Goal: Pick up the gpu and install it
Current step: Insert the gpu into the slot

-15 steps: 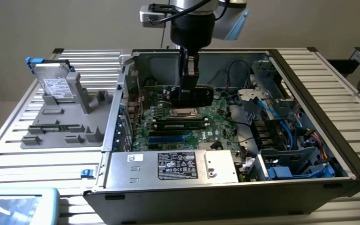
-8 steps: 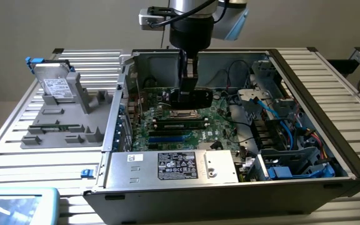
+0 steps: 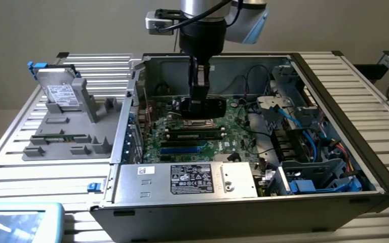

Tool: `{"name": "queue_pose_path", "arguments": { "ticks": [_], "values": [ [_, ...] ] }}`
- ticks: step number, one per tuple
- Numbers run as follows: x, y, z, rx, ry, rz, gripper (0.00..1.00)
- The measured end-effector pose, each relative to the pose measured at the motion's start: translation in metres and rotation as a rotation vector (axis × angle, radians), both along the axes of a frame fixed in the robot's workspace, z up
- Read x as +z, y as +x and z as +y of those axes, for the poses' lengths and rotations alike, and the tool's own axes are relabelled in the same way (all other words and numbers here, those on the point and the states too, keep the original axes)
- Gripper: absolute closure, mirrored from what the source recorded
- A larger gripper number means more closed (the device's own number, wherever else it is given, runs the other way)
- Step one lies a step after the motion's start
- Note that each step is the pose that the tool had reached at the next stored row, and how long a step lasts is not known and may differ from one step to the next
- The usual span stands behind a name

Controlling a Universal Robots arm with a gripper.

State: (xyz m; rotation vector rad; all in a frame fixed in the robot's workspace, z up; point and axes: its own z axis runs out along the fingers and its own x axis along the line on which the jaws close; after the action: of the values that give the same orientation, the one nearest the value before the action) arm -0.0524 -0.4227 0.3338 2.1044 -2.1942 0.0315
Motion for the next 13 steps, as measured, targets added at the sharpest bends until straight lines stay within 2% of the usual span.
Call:
{"name": "queue_pose_path", "arguments": {
  "ticks": [4, 6, 7, 9, 13],
  "values": [
    [-0.0029, -0.0039, -0.0002, 0.0, 0.0092, 0.0001, 0.72],
    [-0.0045, -0.0043, -0.0008, 0.0, 0.0217, 0.0001, 0.72],
    [-0.0052, -0.0044, -0.0009, 0.0, 0.026, 0.0001, 0.72],
    [-0.0066, -0.0045, -0.0012, -0.001, 0.0295, 0.0, 0.72],
    [-0.0097, -0.0044, -0.0025, 0.0, 0.0296, 0.0001, 0.72]
  ]
}}
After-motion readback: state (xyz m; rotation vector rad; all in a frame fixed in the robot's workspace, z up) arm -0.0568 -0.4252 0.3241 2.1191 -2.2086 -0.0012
